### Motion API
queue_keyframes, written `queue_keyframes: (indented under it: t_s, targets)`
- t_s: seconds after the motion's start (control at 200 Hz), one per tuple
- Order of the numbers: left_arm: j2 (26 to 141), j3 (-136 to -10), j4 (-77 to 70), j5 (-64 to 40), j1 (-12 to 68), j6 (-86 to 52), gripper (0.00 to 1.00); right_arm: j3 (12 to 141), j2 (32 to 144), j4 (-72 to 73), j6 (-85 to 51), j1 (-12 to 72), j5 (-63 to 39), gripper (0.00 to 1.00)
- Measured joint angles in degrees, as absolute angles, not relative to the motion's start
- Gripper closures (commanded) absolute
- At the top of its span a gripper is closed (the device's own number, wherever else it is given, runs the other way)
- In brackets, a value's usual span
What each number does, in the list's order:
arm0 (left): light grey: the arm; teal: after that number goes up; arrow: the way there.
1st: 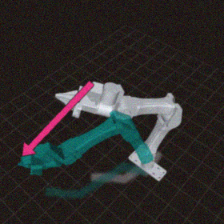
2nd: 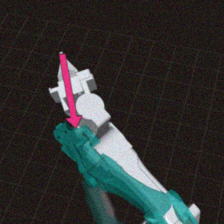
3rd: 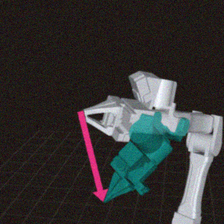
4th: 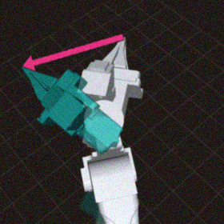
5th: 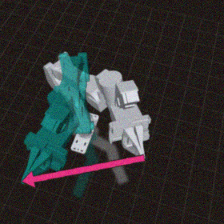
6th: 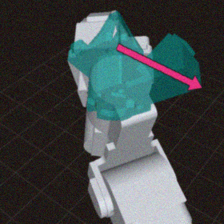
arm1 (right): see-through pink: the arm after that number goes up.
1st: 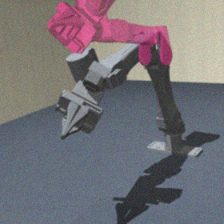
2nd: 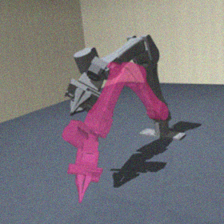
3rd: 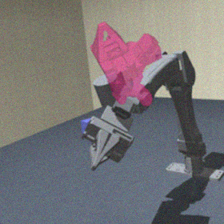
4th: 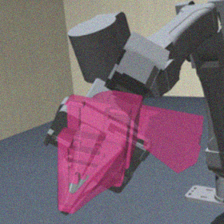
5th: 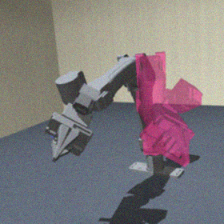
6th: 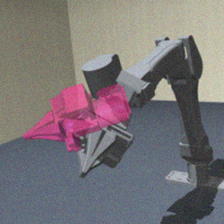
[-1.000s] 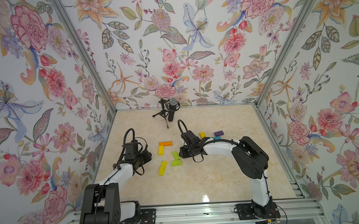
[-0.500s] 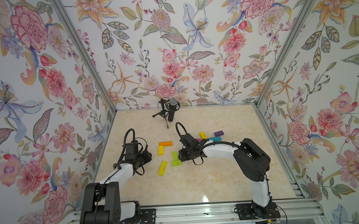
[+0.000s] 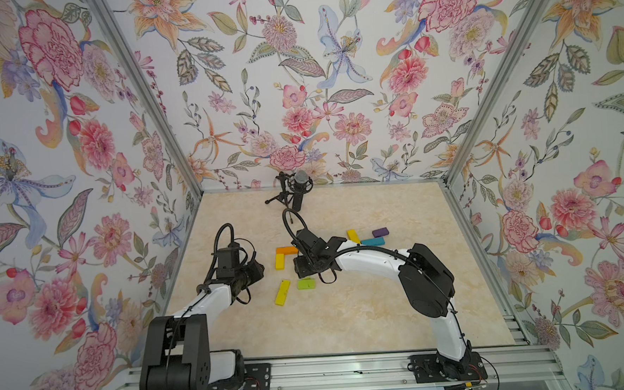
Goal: Assemble the letter p with building blocks
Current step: Adjust the building block at the center of the board.
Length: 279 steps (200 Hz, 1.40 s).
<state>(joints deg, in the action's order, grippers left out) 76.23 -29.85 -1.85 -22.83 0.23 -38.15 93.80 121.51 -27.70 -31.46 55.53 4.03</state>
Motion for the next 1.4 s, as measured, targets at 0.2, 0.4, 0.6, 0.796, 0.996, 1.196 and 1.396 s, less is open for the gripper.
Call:
queue_keyframes:
  t_s: [0.2, 0.4, 0.6, 0.796, 0.996, 1.196, 1.396]
  targets:
    - [76.23, -29.52, -3.4, -23.97, -1.13, -38.2, 0.69, 97.21, 126.23, -30.89, -32.4, 55.72, 7.42, 0.42]
    - [76.23, -29.52, -4.38, -25.28, -1.56, -38.2, 0.69, 98.3, 128.18, -33.12, -33.5, 56.62, 8.91, 0.47]
    - [76.18, -29.47, -4.89, -25.61, -1.63, -38.2, 0.69, 98.3, 128.25, -33.71, -34.33, 56.93, 9.3, 0.64]
    - [76.18, -28.97, -5.32, -26.22, -1.63, -38.2, 0.69, 98.65, 128.4, -34.11, -34.98, 56.69, 9.23, 0.74]
    - [76.18, -28.36, -5.65, -26.65, -1.63, -38.37, 0.7, 102.63, 130.87, -34.52, -35.07, 55.66, 7.94, 0.73]
    - [75.85, -28.36, -5.65, -26.63, -1.63, -38.37, 0.7, 104.27, 131.9, -34.33, -35.14, 53.63, 6.9, 0.73]
    - [75.79, -28.36, -5.65, -26.63, -1.63, -38.35, 0.71, 104.88, 132.16, -34.44, -35.24, 52.69, 6.22, 0.72]
